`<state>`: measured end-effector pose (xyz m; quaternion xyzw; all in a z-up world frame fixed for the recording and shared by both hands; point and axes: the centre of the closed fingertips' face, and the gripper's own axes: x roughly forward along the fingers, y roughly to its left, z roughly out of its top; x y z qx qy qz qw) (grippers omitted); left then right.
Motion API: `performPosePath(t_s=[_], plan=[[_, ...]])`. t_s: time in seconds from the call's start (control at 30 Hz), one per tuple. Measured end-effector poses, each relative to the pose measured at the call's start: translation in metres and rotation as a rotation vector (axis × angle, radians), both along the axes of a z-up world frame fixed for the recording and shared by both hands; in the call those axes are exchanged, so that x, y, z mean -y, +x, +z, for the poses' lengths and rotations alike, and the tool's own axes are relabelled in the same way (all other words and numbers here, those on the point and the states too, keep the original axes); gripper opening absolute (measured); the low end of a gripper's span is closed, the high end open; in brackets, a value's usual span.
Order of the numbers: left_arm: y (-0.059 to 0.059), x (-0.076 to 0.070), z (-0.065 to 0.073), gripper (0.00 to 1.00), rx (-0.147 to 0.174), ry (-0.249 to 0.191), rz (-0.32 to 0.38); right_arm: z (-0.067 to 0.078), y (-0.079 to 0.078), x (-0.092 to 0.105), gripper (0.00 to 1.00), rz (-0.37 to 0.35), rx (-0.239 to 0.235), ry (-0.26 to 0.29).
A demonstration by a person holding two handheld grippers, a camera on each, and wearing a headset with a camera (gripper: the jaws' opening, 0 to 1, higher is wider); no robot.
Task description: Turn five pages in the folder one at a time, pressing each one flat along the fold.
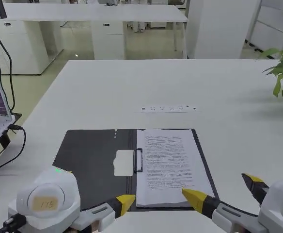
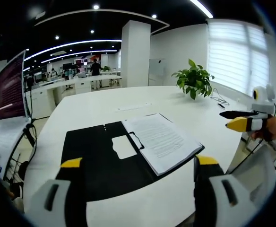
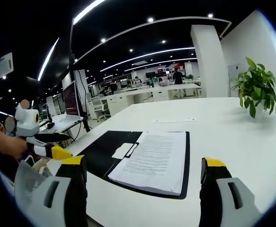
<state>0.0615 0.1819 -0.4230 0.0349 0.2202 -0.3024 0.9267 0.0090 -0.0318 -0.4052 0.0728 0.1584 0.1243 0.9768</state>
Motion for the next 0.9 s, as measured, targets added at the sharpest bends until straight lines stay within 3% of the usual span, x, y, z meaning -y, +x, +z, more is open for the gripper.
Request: performPosePath(t_s=[0.07, 0.3, 0.6, 0.67, 0.7, 0.77, 0.9], plan=[[0.003, 0.006, 0.0, 0.94, 0.01, -0.004, -0.018, 0.0, 0.0, 0.001, 1.0, -0.003, -0.002, 0.001], [0.012, 0.025, -0.008, 0.93, -0.003, -0.007, -0.056, 0.0, -0.001, 0.004, 1.0, -0.011, 0.0, 0.008], [0.016, 0.051, -0.014, 0.93, -0.011, -0.005, -0.105, -0.005, -0.002, 0.01, 1.0, -0.024, -0.015, 0.006], [0.018, 0.057, -0.017, 0.93, -0.02, -0.002, -0.114, -0.005, -0.003, 0.01, 1.0, -0.025, -0.016, 0.005], [0.017, 0.06, -0.024, 0.92, -0.056, 0.033, -0.126, -0.005, -0.003, 0.011, 1.0, -0.027, -0.014, 0.008], [0.022, 0.072, -0.02, 0.92, -0.029, 0.012, -0.138, -0.006, -0.002, 0.012, 1.0, -0.03, -0.016, 0.006], [0.028, 0.094, -0.02, 0.91, -0.02, 0.016, -0.171, -0.007, -0.002, 0.013, 1.0, -0.035, -0.017, 0.007]])
